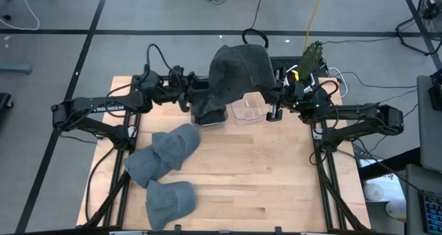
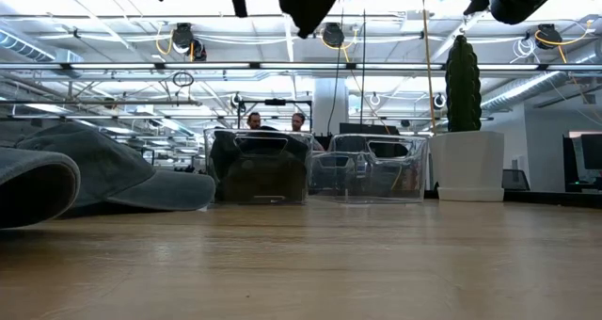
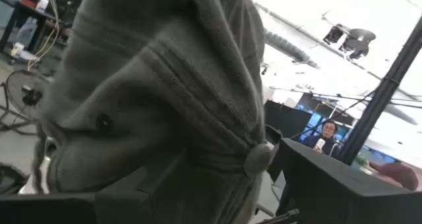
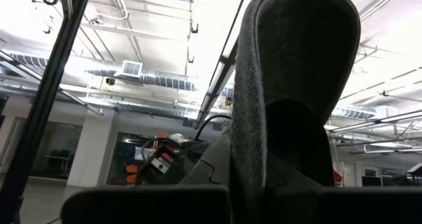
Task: Pick & Place hat
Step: Put the black cap into the left transparent bin
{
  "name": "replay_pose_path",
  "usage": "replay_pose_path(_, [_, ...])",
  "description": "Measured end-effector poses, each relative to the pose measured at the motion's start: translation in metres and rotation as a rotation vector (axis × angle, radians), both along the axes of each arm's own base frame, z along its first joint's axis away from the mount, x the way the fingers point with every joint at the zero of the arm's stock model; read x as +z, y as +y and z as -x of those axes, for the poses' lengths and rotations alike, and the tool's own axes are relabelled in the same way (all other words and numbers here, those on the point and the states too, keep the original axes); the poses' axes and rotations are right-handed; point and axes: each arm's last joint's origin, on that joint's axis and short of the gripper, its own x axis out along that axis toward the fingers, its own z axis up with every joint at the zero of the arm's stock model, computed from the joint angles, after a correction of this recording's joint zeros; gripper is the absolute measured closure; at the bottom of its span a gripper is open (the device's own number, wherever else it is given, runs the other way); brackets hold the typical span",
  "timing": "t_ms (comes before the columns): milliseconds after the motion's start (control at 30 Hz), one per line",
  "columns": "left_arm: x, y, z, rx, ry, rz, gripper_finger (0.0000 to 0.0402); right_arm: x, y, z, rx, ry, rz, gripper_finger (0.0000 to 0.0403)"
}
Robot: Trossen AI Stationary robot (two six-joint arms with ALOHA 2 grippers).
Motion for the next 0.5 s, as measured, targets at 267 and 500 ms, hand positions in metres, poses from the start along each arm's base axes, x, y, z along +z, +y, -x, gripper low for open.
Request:
replay_pose_path(267, [-0.011,0.002,-0.012,0.062,0.015,0.057,0.0160,-0.001,-0.002,-0.010,0.001,0.031,-0.002,0.0403])
replay_pose_path(500, [-0.016,0.006,-0.022,0.067,-0.038,0.018,0.0160,-0.003,-0.004,-0.020,0.056,0.052,0.001,0.0403])
